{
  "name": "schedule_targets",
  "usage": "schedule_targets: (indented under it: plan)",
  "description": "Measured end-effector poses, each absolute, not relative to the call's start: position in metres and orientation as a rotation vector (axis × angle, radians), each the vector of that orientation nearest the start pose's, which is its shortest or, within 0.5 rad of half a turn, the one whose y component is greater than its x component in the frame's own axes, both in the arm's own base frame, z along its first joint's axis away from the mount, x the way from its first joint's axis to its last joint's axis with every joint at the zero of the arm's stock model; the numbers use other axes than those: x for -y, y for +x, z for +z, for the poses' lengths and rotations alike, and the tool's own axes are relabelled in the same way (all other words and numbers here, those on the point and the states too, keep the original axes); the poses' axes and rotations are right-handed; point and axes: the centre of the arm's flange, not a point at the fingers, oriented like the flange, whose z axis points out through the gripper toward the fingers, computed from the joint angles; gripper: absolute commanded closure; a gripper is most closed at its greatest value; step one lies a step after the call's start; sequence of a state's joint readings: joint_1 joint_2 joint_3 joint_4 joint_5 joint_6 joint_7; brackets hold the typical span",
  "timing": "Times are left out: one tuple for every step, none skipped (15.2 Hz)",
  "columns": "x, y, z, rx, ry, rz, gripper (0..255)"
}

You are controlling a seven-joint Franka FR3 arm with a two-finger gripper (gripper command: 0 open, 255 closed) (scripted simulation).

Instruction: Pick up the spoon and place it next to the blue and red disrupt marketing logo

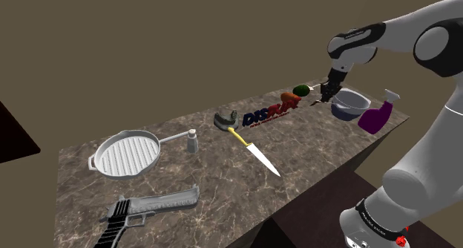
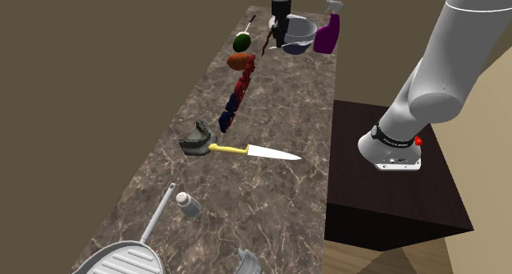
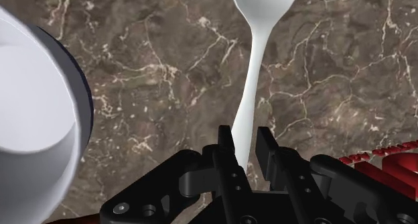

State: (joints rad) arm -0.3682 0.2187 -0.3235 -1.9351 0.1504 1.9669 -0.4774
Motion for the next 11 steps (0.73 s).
schedule_targets:
  plan:
    - [0.358,0.458,0.361,-0.422,-2.958,0.163,255]
    - [0.359,0.458,0.356,-0.422,-2.958,0.163,255]
    - [0.359,0.458,0.351,-0.422,-2.958,0.163,255]
    - [0.359,0.459,0.347,-0.423,-2.958,0.163,255]
    - [0.359,0.459,0.341,-0.422,-2.958,0.163,255]
    - [0.358,0.459,0.336,-0.422,-2.958,0.163,255]
    - [0.359,0.459,0.329,-0.422,-2.958,0.163,255]
    - [0.359,0.458,0.323,-0.422,-2.958,0.164,255]
    - [0.359,0.459,0.319,-0.422,-2.958,0.163,255]
    - [0.358,0.458,0.314,-0.422,-2.958,0.163,255]
    - [0.36,0.457,0.309,-0.422,-2.959,0.163,255]
